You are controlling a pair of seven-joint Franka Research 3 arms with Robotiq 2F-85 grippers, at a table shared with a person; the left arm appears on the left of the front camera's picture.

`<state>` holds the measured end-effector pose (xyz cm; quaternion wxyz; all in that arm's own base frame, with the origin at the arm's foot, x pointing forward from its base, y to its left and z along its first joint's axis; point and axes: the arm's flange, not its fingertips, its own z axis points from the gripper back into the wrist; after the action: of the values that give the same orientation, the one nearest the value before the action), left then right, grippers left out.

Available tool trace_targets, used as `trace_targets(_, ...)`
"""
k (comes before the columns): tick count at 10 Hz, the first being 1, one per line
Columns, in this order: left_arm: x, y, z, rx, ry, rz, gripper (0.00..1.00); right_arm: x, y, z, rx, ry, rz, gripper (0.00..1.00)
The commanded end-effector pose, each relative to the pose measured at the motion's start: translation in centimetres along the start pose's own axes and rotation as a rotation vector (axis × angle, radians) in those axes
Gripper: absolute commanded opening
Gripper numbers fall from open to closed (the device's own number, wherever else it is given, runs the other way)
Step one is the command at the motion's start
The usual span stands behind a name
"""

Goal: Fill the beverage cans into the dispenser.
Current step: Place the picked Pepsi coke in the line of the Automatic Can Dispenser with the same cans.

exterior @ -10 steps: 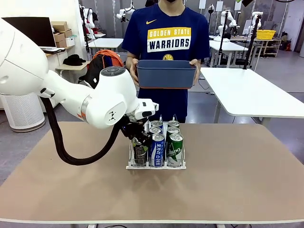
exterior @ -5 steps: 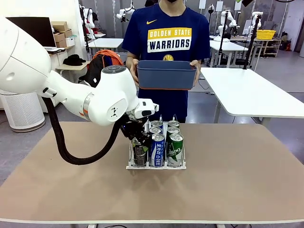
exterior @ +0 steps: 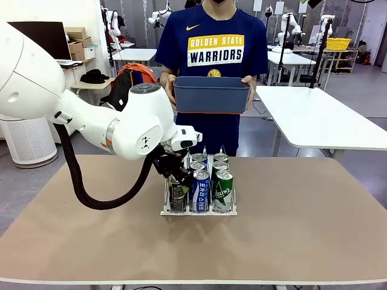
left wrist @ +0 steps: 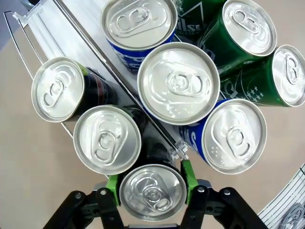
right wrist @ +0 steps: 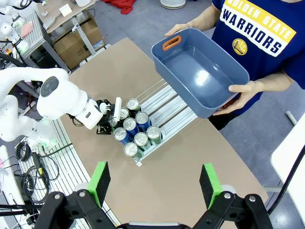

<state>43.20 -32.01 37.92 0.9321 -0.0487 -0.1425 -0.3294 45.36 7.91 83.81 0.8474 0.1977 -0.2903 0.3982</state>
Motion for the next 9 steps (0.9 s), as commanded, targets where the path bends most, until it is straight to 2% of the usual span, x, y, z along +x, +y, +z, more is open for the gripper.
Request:
trace_targets(1, -0.2, -0.4, 0.7, 0.026, -0.002, -0.026, 0.82, -0.1, 0.1, 0.0, 0.004, 0.001, -0.009, 1.00)
trace_targets(2, -0.4, -0.6, 1.5, 0.052, -0.006, -0.023, 0.97, -0.1, 0.1, 0.0, 0.004, 0.001, -0.009, 1.00)
trace_targets(3, -0.6, -0.9, 2.1, 0.067, -0.017, -0.016, 1.00, -0.1, 0.1, 0.0, 0.004, 0.001, -0.009, 1.00)
trace_targets(6, -0.8, -1.3, 3.3, 0.099, -0.031, -0.010, 1.00, -0.1, 0.1, 0.0, 0.004, 0.001, -0.009, 1.00)
trace_targets(7, -0.1, -0.6, 3.0, 0.057, -0.029, -0.023, 1.00, -0.1, 0.1, 0.0, 0.004, 0.001, -0.009, 1.00)
trace_targets(9, -0.1, -0.6, 3.0, 0.057, -0.029, -0.023, 1.00, -0.1, 0.1, 0.0, 0.004, 0.001, -0.009, 1.00)
